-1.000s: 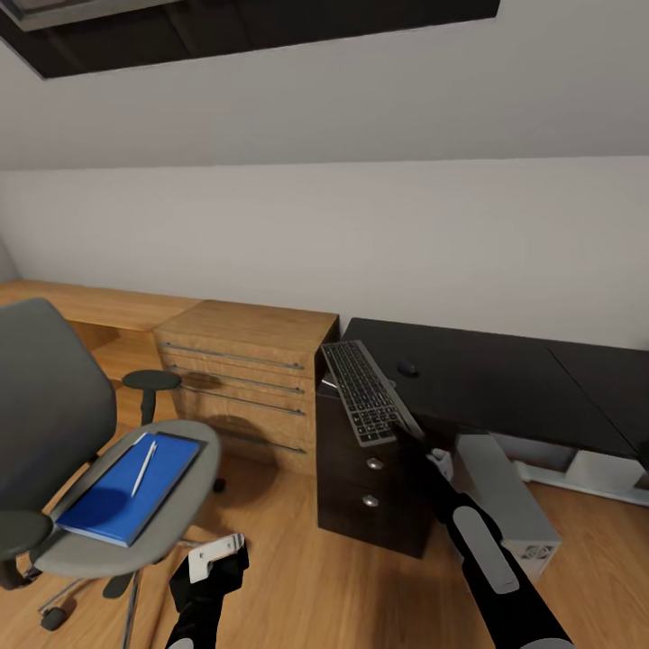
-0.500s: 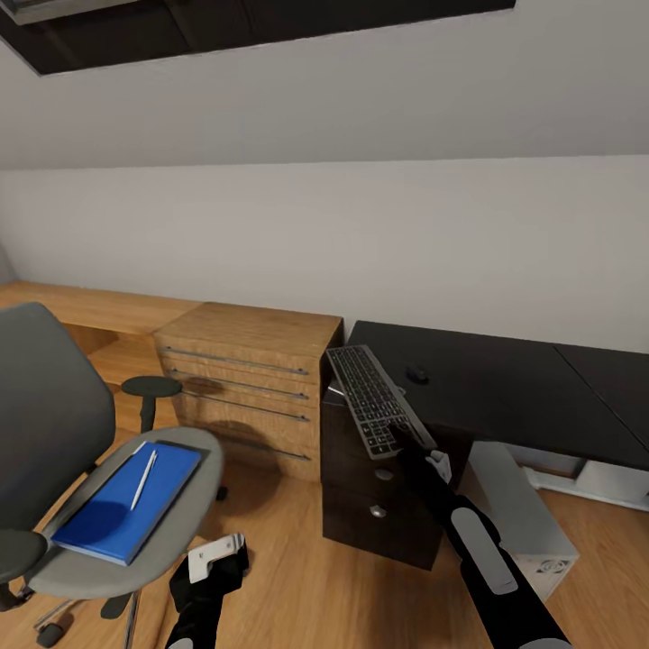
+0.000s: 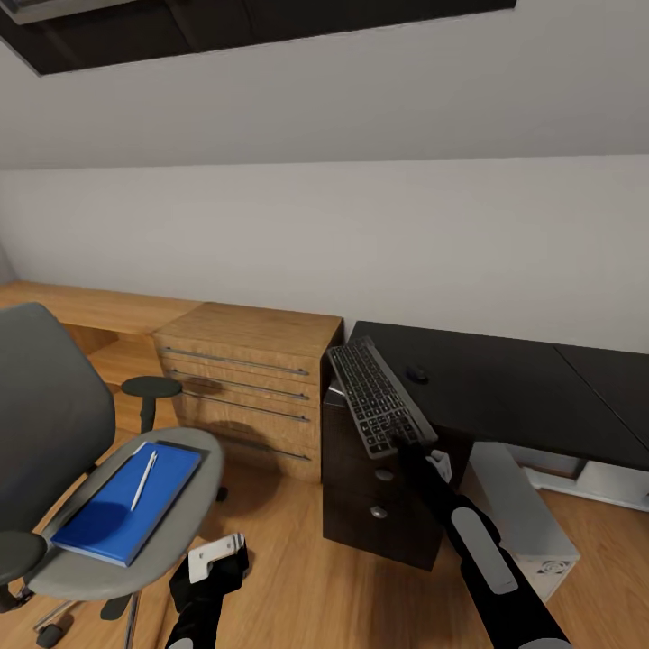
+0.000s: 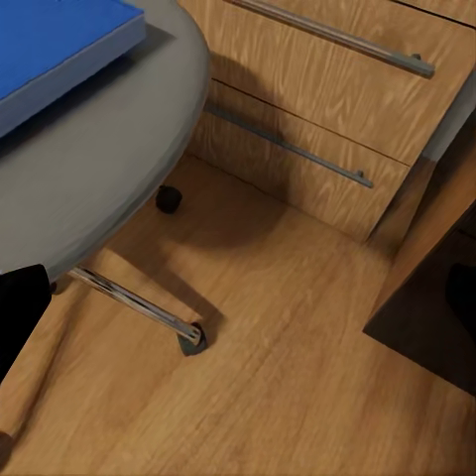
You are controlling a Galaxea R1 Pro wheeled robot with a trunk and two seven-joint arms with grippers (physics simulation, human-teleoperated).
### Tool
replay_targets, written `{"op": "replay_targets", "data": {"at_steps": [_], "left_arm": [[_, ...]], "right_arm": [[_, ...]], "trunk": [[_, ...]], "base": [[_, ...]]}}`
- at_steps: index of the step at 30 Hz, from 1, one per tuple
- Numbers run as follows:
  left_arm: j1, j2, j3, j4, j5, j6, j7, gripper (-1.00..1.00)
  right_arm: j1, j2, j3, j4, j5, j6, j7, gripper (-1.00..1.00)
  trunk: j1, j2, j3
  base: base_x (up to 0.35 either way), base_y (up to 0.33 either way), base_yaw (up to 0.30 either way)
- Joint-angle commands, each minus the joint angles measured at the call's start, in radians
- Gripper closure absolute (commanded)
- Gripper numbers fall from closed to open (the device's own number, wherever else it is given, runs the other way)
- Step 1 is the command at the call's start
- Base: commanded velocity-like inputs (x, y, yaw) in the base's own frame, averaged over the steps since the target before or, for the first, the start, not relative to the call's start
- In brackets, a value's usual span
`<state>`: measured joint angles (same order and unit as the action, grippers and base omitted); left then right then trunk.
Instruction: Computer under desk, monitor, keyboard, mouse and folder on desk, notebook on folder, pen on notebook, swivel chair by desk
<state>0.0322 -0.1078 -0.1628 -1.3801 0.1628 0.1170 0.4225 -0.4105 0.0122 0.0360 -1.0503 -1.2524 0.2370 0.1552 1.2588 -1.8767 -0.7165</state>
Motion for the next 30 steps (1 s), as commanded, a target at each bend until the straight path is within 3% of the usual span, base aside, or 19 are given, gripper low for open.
{"op": "replay_targets", "data": {"at_steps": [1,7,30], "left_arm": [[0.0,0.0,-0.001,-0.002,0.006,0.004,0.005,-1.0],[0.0,0.0,-0.001,-0.002,0.005,0.005,0.005,-1.0],[0.0,0.0,-0.001,-0.002,0.004,0.004,0.005,-1.0]], "right_arm": [[0.0,0.0,-0.002,0.001,-0.005,0.004,0.0,1.0],[0.0,0.0,-0.001,0.001,-0.005,0.003,0.0,1.0],[0.006,-0.004,0.001,-0.054,-0.005,0.008,0.004,1.0]], "trunk": [[0.0,0.0,-0.001],[0.0,0.0,-0.001],[-0.088,0.161,0.071]], "base": [[0.0,0.0,0.0],[0.0,0.0,0.0],[0.0,0.0,0.0]]}}
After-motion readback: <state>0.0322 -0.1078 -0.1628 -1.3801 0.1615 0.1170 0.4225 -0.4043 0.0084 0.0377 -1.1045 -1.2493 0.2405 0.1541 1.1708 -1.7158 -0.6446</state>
